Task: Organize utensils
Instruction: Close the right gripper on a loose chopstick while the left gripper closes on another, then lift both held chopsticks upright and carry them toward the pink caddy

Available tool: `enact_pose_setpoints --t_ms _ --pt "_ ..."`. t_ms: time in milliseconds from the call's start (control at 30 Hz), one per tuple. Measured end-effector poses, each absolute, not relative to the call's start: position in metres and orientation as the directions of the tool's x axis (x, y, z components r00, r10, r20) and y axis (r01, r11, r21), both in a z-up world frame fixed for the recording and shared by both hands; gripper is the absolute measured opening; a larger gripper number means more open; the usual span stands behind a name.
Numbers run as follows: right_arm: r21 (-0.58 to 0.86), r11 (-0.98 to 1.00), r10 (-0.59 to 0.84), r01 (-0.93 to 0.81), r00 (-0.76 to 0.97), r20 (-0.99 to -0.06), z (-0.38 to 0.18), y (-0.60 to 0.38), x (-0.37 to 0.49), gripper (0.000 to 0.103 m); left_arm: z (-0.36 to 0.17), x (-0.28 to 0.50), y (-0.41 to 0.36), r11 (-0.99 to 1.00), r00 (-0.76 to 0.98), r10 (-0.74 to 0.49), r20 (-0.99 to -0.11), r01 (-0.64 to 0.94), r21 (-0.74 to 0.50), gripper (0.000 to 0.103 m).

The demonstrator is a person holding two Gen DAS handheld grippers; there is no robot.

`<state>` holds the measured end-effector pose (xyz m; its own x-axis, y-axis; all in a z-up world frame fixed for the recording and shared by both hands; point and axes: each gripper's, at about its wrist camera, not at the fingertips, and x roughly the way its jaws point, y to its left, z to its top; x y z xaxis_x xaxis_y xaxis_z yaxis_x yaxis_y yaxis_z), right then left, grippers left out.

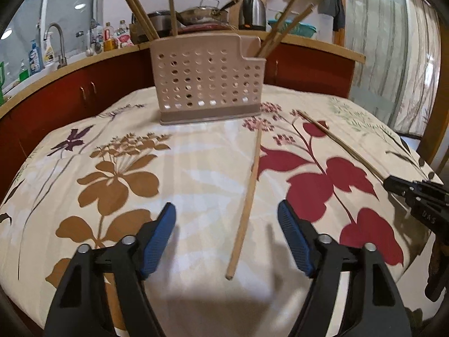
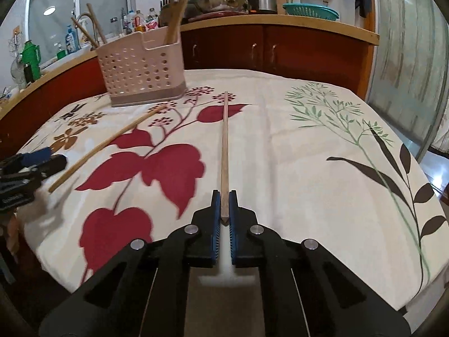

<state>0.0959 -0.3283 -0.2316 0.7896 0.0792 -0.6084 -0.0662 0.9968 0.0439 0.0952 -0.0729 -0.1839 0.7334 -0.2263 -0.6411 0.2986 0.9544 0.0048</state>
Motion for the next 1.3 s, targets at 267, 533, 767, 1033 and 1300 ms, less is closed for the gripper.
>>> enact_pose_setpoints --t_ms 267,533,767,1033,1300 --pt "0.05 0.994 0.111 -0.1 0.805 -0.583 -0.225 -0.316 0.088 0.006 -0.195 0.087 -0.075 0.945 0.692 -0.231 -0.684 0.328 0.013 0.034" --pt "0.063 0.991 0.134 -0.12 0.822 -0.554 -0.219 -0.307 0.077 0.006 -0.195 0.077 -0.072 0.936 0.698 -0.243 -0.673 0.352 0.027 0.006" --pt "0.056 0.989 0.145 -0.135 0.852 -0.503 -0.2 -0.298 0.063 0.006 -0.176 0.065 -0.07 0.931 0.751 -0.243 -0.614 0.358 0.069 0.006" --pt "0.046 0.988 0.154 -0.15 0.884 -0.441 -0.175 -0.29 0.05 0.006 -0.144 0.049 -0.057 0.939 0.809 -0.246 -0.533 0.335 0.076 0.006" --pt "0.028 0.987 0.158 -0.159 0.913 -0.377 -0.15 -0.283 0.039 0.006 -0.117 0.038 -0.046 0.948 0.846 -0.251 -0.47 0.314 0.059 0.006"
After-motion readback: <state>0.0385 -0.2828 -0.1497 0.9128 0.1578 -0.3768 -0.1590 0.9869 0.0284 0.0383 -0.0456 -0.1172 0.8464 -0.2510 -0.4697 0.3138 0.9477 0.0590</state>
